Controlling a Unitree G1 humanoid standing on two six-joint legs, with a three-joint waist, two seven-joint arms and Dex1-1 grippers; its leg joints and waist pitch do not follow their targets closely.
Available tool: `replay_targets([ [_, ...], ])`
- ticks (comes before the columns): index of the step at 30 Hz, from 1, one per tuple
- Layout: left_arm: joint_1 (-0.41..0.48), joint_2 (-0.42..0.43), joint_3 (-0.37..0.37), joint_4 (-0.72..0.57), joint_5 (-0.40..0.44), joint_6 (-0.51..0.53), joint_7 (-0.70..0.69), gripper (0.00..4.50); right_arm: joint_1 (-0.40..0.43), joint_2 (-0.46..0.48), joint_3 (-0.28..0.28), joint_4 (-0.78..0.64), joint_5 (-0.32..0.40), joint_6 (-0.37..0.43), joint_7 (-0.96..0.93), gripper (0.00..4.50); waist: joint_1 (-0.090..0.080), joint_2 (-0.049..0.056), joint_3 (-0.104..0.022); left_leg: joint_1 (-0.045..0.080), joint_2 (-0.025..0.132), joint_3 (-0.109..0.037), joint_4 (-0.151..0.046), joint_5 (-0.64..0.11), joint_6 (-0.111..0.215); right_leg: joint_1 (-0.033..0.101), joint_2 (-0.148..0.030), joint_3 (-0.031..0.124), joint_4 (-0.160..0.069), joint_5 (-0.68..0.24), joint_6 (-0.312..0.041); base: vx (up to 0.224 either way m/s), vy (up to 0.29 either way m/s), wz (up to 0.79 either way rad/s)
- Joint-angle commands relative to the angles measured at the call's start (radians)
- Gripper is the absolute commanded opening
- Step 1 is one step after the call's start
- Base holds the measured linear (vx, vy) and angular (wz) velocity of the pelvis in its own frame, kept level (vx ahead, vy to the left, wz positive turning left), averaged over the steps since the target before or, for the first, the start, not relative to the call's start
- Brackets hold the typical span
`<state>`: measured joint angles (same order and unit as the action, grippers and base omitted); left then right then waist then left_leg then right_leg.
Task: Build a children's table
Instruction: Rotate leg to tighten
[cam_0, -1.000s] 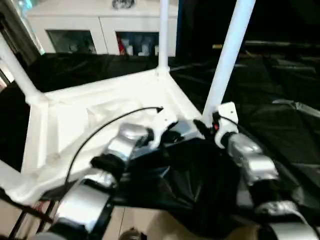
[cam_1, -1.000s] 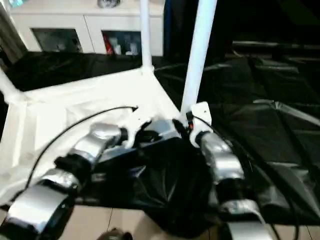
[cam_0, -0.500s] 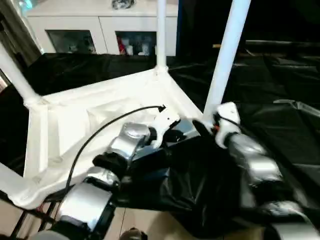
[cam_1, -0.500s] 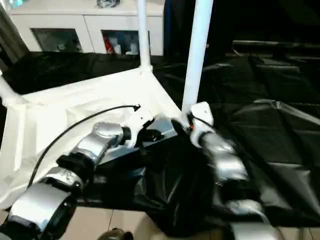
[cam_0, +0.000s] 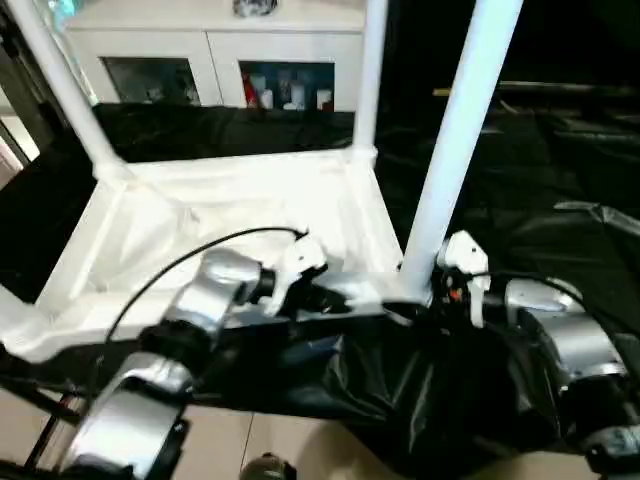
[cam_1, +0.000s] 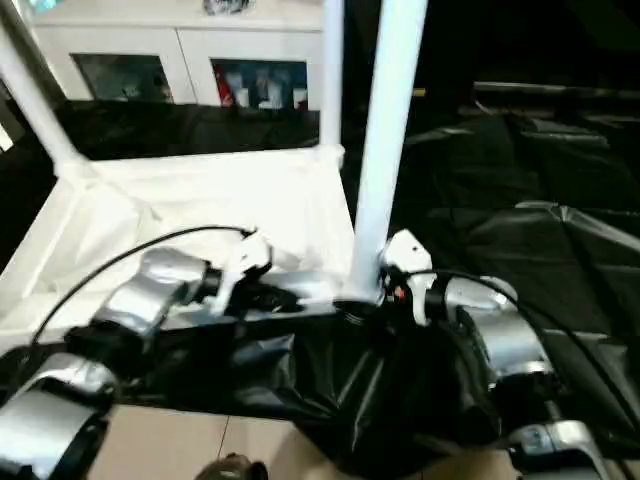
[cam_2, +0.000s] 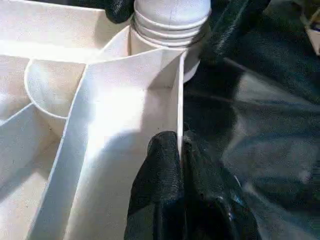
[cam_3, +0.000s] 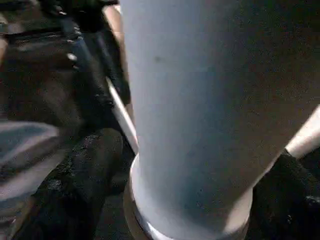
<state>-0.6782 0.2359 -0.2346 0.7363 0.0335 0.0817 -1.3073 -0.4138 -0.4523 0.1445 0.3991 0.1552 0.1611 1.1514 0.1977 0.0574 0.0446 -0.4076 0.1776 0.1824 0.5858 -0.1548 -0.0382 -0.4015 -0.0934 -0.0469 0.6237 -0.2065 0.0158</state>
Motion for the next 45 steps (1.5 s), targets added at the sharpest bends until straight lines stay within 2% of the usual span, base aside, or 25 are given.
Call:
replay_targets([
  [1, -0.012, -0.028, -0.007, -0.063, -0.056, -0.001, -0.044, 0.0, 0.006, 0.017, 0.063, -0.03, -0.002, 0.004, 0.044, 3.63, -0.001, -0.023, -0.068, 0.025, 0.057, -0.019, -0.06, -0.201, 0.092, 0.039, -0.066, 0.033, -0.07, -0.09, -0.258, 0.0, 0.0, 0.0],
  [2, -0.008, -0.023, -0.008, -0.07, -0.057, 0.004, -0.055, 0.0, 0.005, 0.015, 0.064, -0.029, -0.003, 0.006, 0.052, 3.47, -0.002, -0.022, -0.067, 0.025, 0.057, -0.019, -0.061, -0.201, 0.091, 0.037, -0.064, 0.032, -0.07, -0.092, -0.26, 0.0, 0.0, 0.0],
  [4, -0.001, -0.015, -0.007, -0.082, -0.059, 0.014, -0.07, 0.0, 0.005, 0.017, 0.059, -0.036, 0.014, 0.026, 0.066, 3.44, -0.002, -0.021, -0.067, 0.026, 0.057, -0.019, -0.062, -0.21, 0.088, 0.037, -0.064, 0.032, -0.071, -0.101, -0.261, 0.0, 0.0, 0.0],
  [6, 0.003, -0.011, -0.009, -0.094, -0.063, 0.025, -0.08, 0.0, 0.009, 0.015, 0.056, -0.05, 0.028, 0.042, 0.078, 3.1, -0.001, -0.021, -0.066, 0.027, 0.057, -0.02, -0.063, -0.222, 0.083, 0.038, -0.065, 0.032, -0.072, -0.119, -0.26, 0.0, 0.0, 0.0],
  [9, 0.007, -0.004, -0.014, -0.108, -0.069, 0.035, -0.088, 0.0, 0.017, 0.009, 0.061, -0.068, 0.039, 0.061, 0.091, 2.99, 0.001, -0.019, -0.066, 0.028, 0.059, -0.02, -0.064, -0.222, 0.078, 0.037, -0.064, 0.033, -0.072, -0.118, -0.256, 0.0, 0.0, 0.0],
  [11, 0.01, -0.001, -0.016, -0.117, -0.071, 0.042, -0.09, 0.0, 0.023, 0.008, 0.063, -0.074, 0.042, 0.067, 0.096, 2.77, 0.002, -0.019, -0.067, 0.028, 0.058, -0.02, -0.064, -0.223, 0.076, 0.037, -0.064, 0.033, -0.071, -0.109, -0.257, 0.0, 0.0, 0.0],
  [14, 0.01, -0.002, -0.015, -0.118, -0.067, 0.047, -0.088, 0.0, 0.03, 0.013, 0.058, -0.078, 0.043, 0.075, 0.093, 2.73, 0.003, -0.019, -0.067, 0.026, 0.056, -0.02, -0.062, -0.22, 0.072, 0.038, -0.065, 0.033, -0.072, -0.11, -0.257, 0.0, 0.0, 0.0],
  [18, -0.019, -0.039, 0.016, -0.066, -0.048, 0.028, 0.032, 0.0, 0.028, 0.076, 0.012, -0.039, 0.013, 0.05, -0.064, 2.7, 0.0, -0.018, -0.066, 0.025, 0.055, -0.021, -0.064, -0.227, 0.06, 0.035, -0.064, 0.033, -0.072, -0.115, -0.254, 0.0, 0.0, 0.0],
  [20, -0.035, -0.056, 0.025, -0.04, -0.039, 0.014, 0.09, 0.0, 0.013, 0.106, -0.005, 0.002, -0.014, 0.051, -0.168, 2.7, -0.006, -0.018, -0.064, 0.026, 0.053, -0.022, -0.068, -0.25, 0.04, 0.037, -0.066, 0.033, -0.077, -0.162, -0.244, 0.0, 0.0, 0.0],
  [22, -0.055, -0.077, 0.033, -0.009, -0.028, 0.005, 0.149, 0.0, -0.001, 0.138, -0.022, 0.046, -0.04, 0.05, -0.276, 2.7, -0.011, -0.019, -0.064, 0.027, 0.051, -0.023, -0.069, -0.262, 0.027, 0.036, -0.066, 0.033, -0.078, -0.179, -0.239, 0.0, 0.0, 0.0],
  [23, -0.072, -0.094, 0.037, 0.016, -0.019, 0.003, 0.194, 0.0, -0.012, 0.166, -0.039, 0.082, -0.056, 0.052, -0.364, 2.7, -0.019, -0.017, -0.062, 0.03, 0.048, -0.023, -0.073, -0.282, 0.008, 0.032, -0.065, 0.033, -0.083, -0.21, -0.231, 0.0, 0.0, 0.0],
  [24, -0.088, -0.111, 0.041, 0.039, -0.012, 0.008, 0.234, 0.0, -0.022, 0.192, -0.053, 0.111, -0.071, 0.058, -0.444, 2.7, -0.021, -0.019, -0.063, 0.03, 0.048, -0.024, -0.073, -0.288, 0.004, 0.036, -0.068, 0.033, -0.084, -0.218, -0.227, 0.0, 0.0, 0.0],
  [28, -0.141, -0.179, 0.057, 0.107, -0.005, 0.034, 0.366, 0.0, -0.049, 0.284, -0.105, 0.191, -0.1, 0.078, -0.692, 2.69, -0.031, -0.017, -0.067, 0.03, 0.045, -0.023, -0.071, -0.249, 0.003, 0.036, -0.064, 0.034, -0.079, -0.155, -0.224, 0.0, 0.0, 0.0],
  [29, -0.161, -0.211, 0.064, 0.138, 0.0, 0.037, 0.439, 0.0, -0.066, 0.329, -0.139, 0.223, -0.104, 0.078, -0.8, 2.69, -0.032, -0.012, -0.067, 0.03, 0.045, -0.024, -0.072, -0.241, 0.001, 0.037, -0.063, 0.034, -0.078, -0.13, -0.225, 0.0, 0.0, 0.0],
  [32, -0.176, -0.236, 0.063, 0.16, 0.005, 0.029, 0.48, 0.0, -0.083, 0.366, -0.164, 0.254, -0.092, 0.074, -0.865, 2.69, -0.031, -0.011, -0.068, 0.031, 0.044, -0.024, -0.071, -0.239, 0.01, 0.039, -0.062, 0.033, -0.077, -0.092, -0.228, 0.0, 0.0, 0.0],
  [36, -0.185, -0.252, 0.056, 0.177, 0.012, 0.004, 0.494, 0.0, -0.102, 0.39, -0.158, 0.284, -0.098, 0.069, -0.879, 2.69, -0.031, -0.008, -0.067, 0.03, 0.045, -0.025, -0.074, -0.262, 0.011, 0.043, -0.063, 0.033, -0.08, -0.097, -0.218, 0.0, 0.0, 0.0],
  [37, -0.186, -0.254, 0.056, 0.179, 0.013, -0.001, 0.488, 0.0, -0.104, 0.394, -0.157, 0.283, -0.089, 0.057, -0.86, 3.04, -0.031, -0.009, -0.066, 0.03, 0.045, -0.024, -0.075, -0.271, 0.01, 0.043, -0.064, 0.033, -0.081, -0.105, -0.213, 0.0, 0.0, 0.0],
  [38, -0.184, -0.252, 0.056, 0.178, 0.013, -0.005, 0.475, 0.0, -0.106, 0.395, -0.155, 0.278, -0.081, 0.046, -0.838, 3.04, -0.031, -0.009, -0.066, 0.03, 0.046, -0.025, -0.076, -0.275, 0.009, 0.043, -0.064, 0.033, -0.082, -0.108, -0.211, 0.0, 0.0, 0.0],
  [40, -0.183, -0.243, 0.054, 0.181, 0.013, -0.017, 0.451, 0.0, -0.11, 0.391, -0.154, 0.267, -0.081, 0.009, -0.81, 3.42, -0.03, -0.011, -0.067, 0.029, 0.047, -0.025, -0.075, -0.276, 0.011, 0.044, -0.066, 0.033, -0.081, -0.108, -0.21, 0.0, 0.0, 0.0],
  [42, -0.177, -0.231, 0.053, 0.177, 0.01, -0.021, 0.436, 0.0, -0.112, 0.376, -0.145, 0.26, -0.091, -0.004, -0.79, 3.58, -0.032, -0.013, -0.068, 0.028, 0.046, -0.024, -0.073, -0.256, 0.021, 0.045, -0.063, 0.033, -0.078, -0.07, -0.216, 0.0, 0.0, 0.0],
  [45, -0.158, -0.204, 0.04, 0.157, 0.002, -0.037, 0.385, 0.0, -0.111, 0.337, -0.123, 0.236, -0.087, -0.024, -0.71, 3.58, -0.031, -0.013, -0.068, 0.027, 0.046, -0.023, -0.071, -0.235, 0.036, 0.047, -0.064, 0.032, -0.076, -0.054, -0.223, 0.0, 0.0, 0.0],
])
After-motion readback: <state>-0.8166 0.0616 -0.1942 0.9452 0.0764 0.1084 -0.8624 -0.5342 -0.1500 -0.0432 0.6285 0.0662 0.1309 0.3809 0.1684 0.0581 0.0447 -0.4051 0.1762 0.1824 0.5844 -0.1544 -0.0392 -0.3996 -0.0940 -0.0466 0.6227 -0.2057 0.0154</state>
